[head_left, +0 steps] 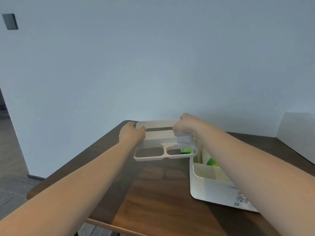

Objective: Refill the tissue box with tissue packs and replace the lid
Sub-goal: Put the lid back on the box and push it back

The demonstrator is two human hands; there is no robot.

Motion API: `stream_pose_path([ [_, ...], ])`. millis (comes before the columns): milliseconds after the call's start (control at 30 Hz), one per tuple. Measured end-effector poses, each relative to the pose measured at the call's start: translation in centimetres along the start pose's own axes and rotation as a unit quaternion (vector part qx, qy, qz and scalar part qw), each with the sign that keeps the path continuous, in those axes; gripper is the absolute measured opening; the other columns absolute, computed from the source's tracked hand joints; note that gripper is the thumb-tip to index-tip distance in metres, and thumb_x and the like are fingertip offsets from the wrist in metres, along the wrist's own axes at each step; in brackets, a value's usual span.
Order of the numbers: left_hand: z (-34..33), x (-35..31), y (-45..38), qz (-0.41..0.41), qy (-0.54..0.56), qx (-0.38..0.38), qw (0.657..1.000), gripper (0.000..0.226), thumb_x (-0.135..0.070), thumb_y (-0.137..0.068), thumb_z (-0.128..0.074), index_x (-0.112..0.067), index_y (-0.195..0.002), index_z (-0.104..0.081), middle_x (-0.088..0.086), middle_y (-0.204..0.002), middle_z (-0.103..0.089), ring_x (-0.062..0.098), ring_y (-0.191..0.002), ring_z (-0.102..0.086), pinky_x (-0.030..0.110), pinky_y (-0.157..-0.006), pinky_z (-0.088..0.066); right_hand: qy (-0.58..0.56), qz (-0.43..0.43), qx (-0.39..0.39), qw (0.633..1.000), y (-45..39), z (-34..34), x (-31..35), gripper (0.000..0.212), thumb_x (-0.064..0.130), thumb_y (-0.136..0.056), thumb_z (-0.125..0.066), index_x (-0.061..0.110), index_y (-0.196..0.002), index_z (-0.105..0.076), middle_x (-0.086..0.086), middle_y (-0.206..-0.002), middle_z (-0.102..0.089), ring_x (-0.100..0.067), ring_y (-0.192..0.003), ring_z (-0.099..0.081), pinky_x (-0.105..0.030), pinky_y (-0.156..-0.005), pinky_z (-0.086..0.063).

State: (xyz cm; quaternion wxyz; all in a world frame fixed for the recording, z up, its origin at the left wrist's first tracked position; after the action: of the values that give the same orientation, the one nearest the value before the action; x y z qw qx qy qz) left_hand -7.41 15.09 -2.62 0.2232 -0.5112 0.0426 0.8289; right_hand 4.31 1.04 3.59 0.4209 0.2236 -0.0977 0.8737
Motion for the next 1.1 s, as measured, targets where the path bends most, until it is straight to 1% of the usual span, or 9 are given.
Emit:
stream_pose_path([
  [100,-1.2,-2.3,1.5,-0.016,0.047,0.023,0.998,0.024,-0.023,-0.078,-0.048,0.001,-0.080,-0.050,0.003,-0.067,-0.051,0.025,-0.062,-0.046,0.032,-0.063,-0.044,-0.020,-0.017,-0.044,0.999,0.6,2.7,-2.2,0.037,0.013,-0.092,-0.054,-0.001,-0.125,-0.050,-0.015,-0.113,-0.057,-0.025,-0.087,-0.049,-0.025,-0.071,-0.038],
  [200,-3.2,-4.6,3.6,-0.029,0.046,0.052,0.997,0.024,-0.016,-0.084,-0.045,-0.011,-0.062,-0.037,0.002,-0.060,-0.038,0.022,-0.056,-0.036,0.025,-0.050,-0.029,-0.013,-0.045,-0.077,0.996,2.1,4.8,-5.0,0.007,0.012,-0.089,-0.054,0.007,-0.093,-0.054,-0.008,-0.083,-0.053,-0.025,-0.079,-0.049,-0.026,-0.070,-0.037],
  [267,-5.0,-5.8,4.9,-0.011,0.085,0.077,0.993,0.024,-0.008,-0.079,-0.042,-0.014,-0.058,-0.033,0.003,-0.059,-0.034,0.022,-0.054,-0.031,0.024,-0.049,-0.026,0.024,-0.052,-0.062,0.996,3.2,5.6,-7.0,0.015,0.013,-0.091,-0.054,0.009,-0.077,-0.049,-0.009,-0.086,-0.049,-0.026,-0.081,-0.047,-0.026,-0.073,-0.038],
  [533,-10.1,-9.2,8.5,0.010,0.046,0.170,0.984,0.017,0.000,-0.074,-0.038,-0.012,-0.061,-0.039,0.007,-0.056,-0.034,0.022,-0.050,-0.028,0.023,-0.051,-0.025,0.077,-0.109,-0.049,0.990,6.2,7.5,-14.3,0.023,0.018,-0.092,-0.052,0.001,-0.108,-0.058,-0.010,-0.097,-0.049,-0.027,-0.087,-0.047,-0.025,-0.066,-0.039],
  [800,-13.4,-8.9,10.4,0.008,0.041,0.154,0.987,0.017,-0.012,-0.084,-0.035,-0.015,-0.079,-0.051,0.002,-0.061,-0.041,0.019,-0.050,-0.033,0.021,-0.046,-0.027,0.035,-0.143,-0.016,0.989,7.7,6.4,-18.3,0.027,0.027,-0.095,-0.050,0.007,-0.076,-0.048,-0.005,-0.069,-0.045,-0.016,-0.055,-0.041,-0.025,-0.046,-0.030],
  [900,-13.6,-8.6,9.8,0.003,0.038,0.133,0.990,0.027,-0.025,-0.092,-0.037,-0.014,-0.072,-0.050,0.008,-0.067,-0.052,0.025,-0.057,-0.047,0.025,-0.054,-0.036,0.019,-0.139,-0.023,0.990,7.1,6.1,-18.3,0.021,0.026,-0.092,-0.052,0.007,-0.084,-0.050,-0.004,-0.069,-0.046,-0.017,-0.056,-0.041,-0.026,-0.047,-0.031],
  [967,-13.6,-8.3,8.9,0.011,0.030,0.114,0.993,0.029,-0.022,-0.092,-0.038,-0.015,-0.067,-0.052,0.017,-0.080,-0.062,0.036,-0.078,-0.062,0.028,-0.060,-0.040,0.023,-0.134,-0.023,0.990,6.6,5.8,-18.0,0.017,0.024,-0.090,-0.052,0.007,-0.090,-0.050,-0.004,-0.069,-0.046,-0.018,-0.060,-0.044,-0.026,-0.050,-0.032],
  [1000,-13.5,-8.2,8.7,0.024,0.031,0.111,0.993,0.026,-0.015,-0.089,-0.039,-0.013,-0.071,-0.058,0.016,-0.079,-0.061,0.038,-0.081,-0.061,0.027,-0.057,-0.040,0.026,-0.134,-0.024,0.990,6.3,5.6,-17.9,0.016,0.023,-0.090,-0.052,0.008,-0.091,-0.050,-0.004,-0.071,-0.047,-0.019,-0.065,-0.048,-0.026,-0.054,-0.035],
  [1100,-13.3,-7.5,8.7,0.064,0.074,0.128,0.987,0.041,0.005,-0.081,-0.034,-0.004,-0.105,-0.066,0.010,-0.060,-0.041,0.027,-0.054,-0.040,0.013,-0.034,-0.029,0.037,-0.140,-0.030,0.989,5.5,5.1,-17.9,0.015,0.025,-0.087,-0.054,0.011,-0.092,-0.051,-0.002,-0.073,-0.049,-0.023,-0.081,-0.054,-0.029,-0.068,-0.043],
])
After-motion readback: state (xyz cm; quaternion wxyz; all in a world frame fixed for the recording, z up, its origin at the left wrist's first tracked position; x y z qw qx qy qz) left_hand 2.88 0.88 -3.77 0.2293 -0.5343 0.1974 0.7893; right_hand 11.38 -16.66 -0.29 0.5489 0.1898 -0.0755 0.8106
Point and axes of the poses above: each hand's wrist, its own y-axis away from the middle knuckle, its own z-axis out of the back of the hand, x = y × z, the point moved 2 cm from there along -y, towards the middle knuckle
